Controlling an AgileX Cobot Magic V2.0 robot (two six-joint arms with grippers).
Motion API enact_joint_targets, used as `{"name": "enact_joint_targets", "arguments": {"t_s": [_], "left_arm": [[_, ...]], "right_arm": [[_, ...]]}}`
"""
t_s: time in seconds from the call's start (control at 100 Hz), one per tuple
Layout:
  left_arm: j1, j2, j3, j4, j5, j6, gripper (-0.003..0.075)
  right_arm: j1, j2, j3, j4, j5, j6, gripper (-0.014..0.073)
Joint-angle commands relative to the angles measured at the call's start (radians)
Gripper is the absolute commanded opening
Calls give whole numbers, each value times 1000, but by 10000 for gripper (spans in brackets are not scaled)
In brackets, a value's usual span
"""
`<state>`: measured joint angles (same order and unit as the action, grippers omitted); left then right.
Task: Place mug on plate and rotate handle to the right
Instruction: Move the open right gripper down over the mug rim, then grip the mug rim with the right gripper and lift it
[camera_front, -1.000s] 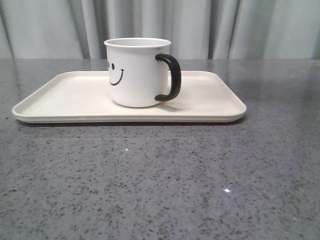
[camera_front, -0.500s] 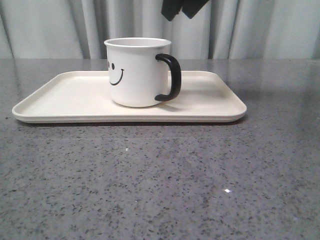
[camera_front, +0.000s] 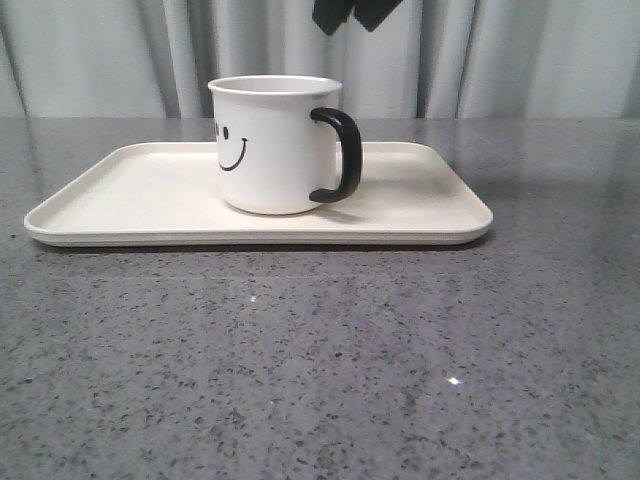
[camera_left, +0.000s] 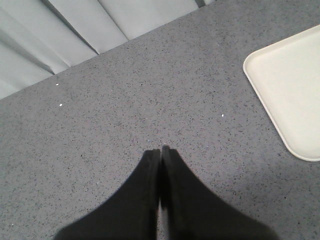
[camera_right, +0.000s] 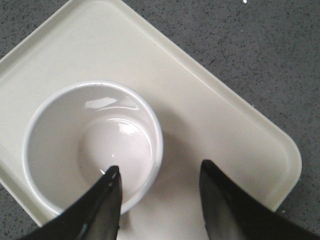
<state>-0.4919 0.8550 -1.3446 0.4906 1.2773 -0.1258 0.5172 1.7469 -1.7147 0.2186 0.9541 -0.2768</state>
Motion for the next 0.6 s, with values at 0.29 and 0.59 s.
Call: {"name": "enact_joint_targets", "arguments": {"t_s": [0.29, 0.59], "left_arm": [[-4, -4, -20, 32, -56, -13, -20], [-4, -4, -20, 32, -56, -13, -20]], "right_arm": [[0, 11, -32, 39, -57, -15, 371], [0, 69, -32, 50, -59, -15, 371]]}}
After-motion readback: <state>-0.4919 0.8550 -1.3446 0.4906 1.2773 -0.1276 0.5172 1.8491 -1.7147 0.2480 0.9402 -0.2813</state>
